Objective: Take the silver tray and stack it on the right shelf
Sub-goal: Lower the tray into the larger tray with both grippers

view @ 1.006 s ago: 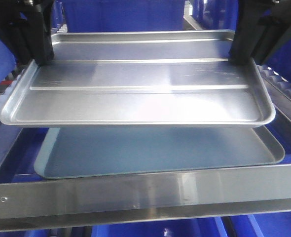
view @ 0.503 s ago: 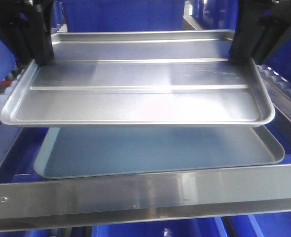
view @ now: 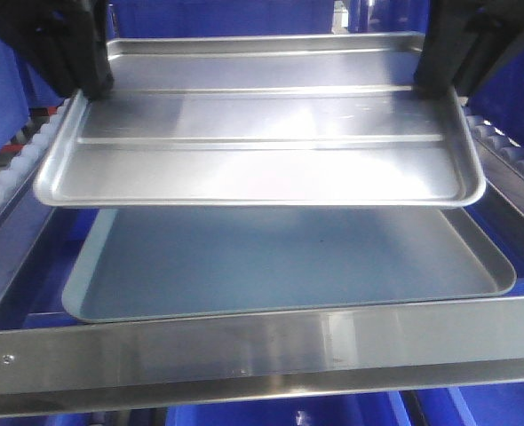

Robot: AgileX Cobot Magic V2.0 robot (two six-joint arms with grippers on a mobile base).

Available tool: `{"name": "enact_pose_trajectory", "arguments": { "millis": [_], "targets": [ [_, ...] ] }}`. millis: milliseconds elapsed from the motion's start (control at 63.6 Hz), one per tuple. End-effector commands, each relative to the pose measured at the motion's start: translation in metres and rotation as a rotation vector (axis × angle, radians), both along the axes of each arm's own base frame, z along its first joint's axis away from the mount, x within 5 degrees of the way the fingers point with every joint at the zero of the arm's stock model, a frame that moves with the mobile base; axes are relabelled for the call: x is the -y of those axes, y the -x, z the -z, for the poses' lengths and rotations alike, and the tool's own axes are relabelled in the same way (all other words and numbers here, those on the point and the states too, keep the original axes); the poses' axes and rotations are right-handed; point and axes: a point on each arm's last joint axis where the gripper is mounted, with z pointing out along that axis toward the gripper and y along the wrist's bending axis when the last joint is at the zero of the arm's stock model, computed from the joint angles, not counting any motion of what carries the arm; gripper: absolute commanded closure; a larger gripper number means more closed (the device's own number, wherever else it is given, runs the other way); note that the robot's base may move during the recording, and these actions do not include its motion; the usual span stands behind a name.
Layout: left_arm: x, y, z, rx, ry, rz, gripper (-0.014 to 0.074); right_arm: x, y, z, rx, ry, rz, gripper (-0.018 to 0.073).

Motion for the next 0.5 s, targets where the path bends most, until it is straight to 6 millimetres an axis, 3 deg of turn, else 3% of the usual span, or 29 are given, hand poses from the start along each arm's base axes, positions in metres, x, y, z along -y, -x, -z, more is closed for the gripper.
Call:
{"name": "enact_pose_trajectory", "arguments": {
  "millis": [0,220,487],
  "targets": [
    [0.004,-0.003,-0.021,0.109,0.088,0.037,0.0689,0.007,-0.008,-0.03,0.161,-0.023,-0.033,0.0503],
    [0.013,-0.027,-0.008,0.076,0.083,0.002,0.0689,0.023,-0.04,-0.025,0.14,0.058,0.006,0.0503],
    [0.022,-0.067,0.029,0.024,0.046,-0.045,0.0689,0.016,-0.087,0.015,0.035,0.13,0.014,0.0503]
  ]
}}
